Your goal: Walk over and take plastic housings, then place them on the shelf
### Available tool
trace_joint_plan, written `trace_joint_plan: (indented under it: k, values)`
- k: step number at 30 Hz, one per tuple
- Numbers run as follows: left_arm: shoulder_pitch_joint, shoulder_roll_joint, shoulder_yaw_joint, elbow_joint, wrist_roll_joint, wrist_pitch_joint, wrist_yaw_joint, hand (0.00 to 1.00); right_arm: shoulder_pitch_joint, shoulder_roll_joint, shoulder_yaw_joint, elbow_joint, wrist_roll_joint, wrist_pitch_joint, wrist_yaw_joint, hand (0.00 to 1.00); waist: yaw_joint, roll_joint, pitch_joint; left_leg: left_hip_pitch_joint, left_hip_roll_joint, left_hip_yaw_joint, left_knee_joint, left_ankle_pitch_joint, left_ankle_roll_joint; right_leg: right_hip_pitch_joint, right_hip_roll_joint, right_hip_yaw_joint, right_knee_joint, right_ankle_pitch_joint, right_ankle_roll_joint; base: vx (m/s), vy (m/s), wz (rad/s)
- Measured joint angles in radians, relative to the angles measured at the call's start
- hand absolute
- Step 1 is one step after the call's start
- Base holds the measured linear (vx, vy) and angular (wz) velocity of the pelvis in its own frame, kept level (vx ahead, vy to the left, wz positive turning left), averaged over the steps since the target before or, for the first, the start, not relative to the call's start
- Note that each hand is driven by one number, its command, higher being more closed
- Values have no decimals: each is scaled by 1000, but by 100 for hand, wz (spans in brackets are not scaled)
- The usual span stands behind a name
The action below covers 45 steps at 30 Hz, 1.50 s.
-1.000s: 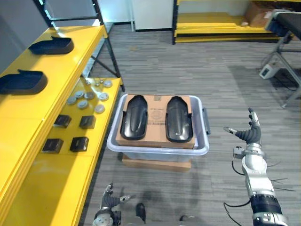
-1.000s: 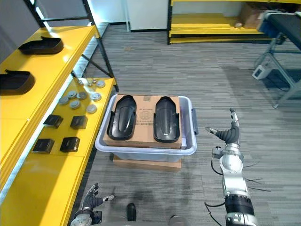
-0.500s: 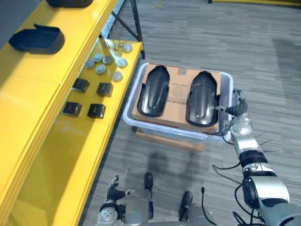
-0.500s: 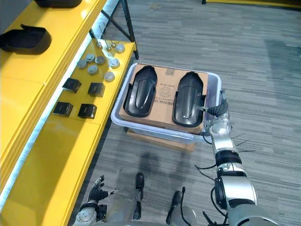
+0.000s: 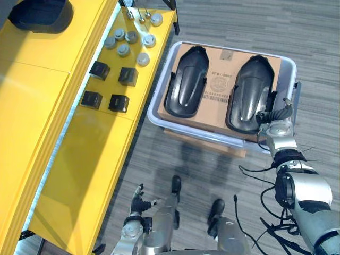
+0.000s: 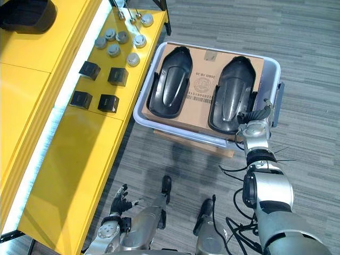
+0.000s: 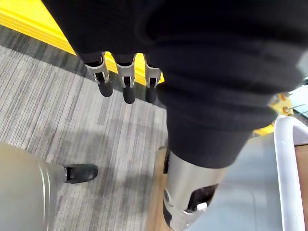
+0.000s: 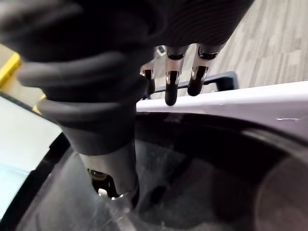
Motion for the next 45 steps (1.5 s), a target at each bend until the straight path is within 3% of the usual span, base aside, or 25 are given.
trace_joint_plan:
  k: [11,16,18,21,25,32,37,41,45]
  values:
    - [-2,1,-1,12,-1,0,-1,0,81,10,3,-83,3,-3,0,100,-14,0,0,11,12,15,-2,-1,0,-4,6,34,3,5,1,-77,-7,-8]
    - [-19,1,7,11,-1,2,-3,0,256,66,20,-387,3,-3,-24,100,-15,-1,-2,28,19,28,-7,-10,2,-4,9,56,14,6,6,-95,-3,-11]
    - [-17,2,13,11,-1,3,-4,0,332,95,20,-506,0,-3,-38,100,-15,-1,-12,41,26,42,-7,-54,28,-5,21,73,19,-2,18,-53,21,-23]
    - [-13,8,48,0,2,17,-20,0,486,139,19,-672,-39,0,-55,100,-14,-41,-63,52,25,64,-7,-77,26,-4,12,94,18,-5,29,30,10,-17]
    - [17,12,60,-95,4,17,-21,0,619,164,18,-828,-73,1,-74,100,-19,-52,-137,69,7,69,-2,-80,40,8,0,108,17,-2,37,94,6,-9]
    - [28,5,81,-317,-10,11,1,0,705,252,34,-1053,-146,-12,-92,100,-20,-66,-189,117,18,93,-7,-93,52,53,7,133,-1,-2,35,36,-18,-9]
    - [23,-15,61,-488,-28,-14,30,0,779,301,110,-1173,-199,-22,-91,100,-36,-82,-224,141,18,96,-6,-95,55,78,8,135,-8,0,33,32,-10,-1]
    - [-7,-20,15,-524,-29,-21,49,0,808,332,195,-1237,-207,-27,-83,100,-44,-85,-241,163,18,104,-7,-96,55,99,9,139,-16,1,32,-6,3,-3]
    - [-65,-28,-63,-560,-30,-21,72,0,839,344,308,-1340,-227,-69,-68,100,-44,-87,-261,169,24,119,-8,-98,53,104,19,152,-26,8,31,-30,2,-10]
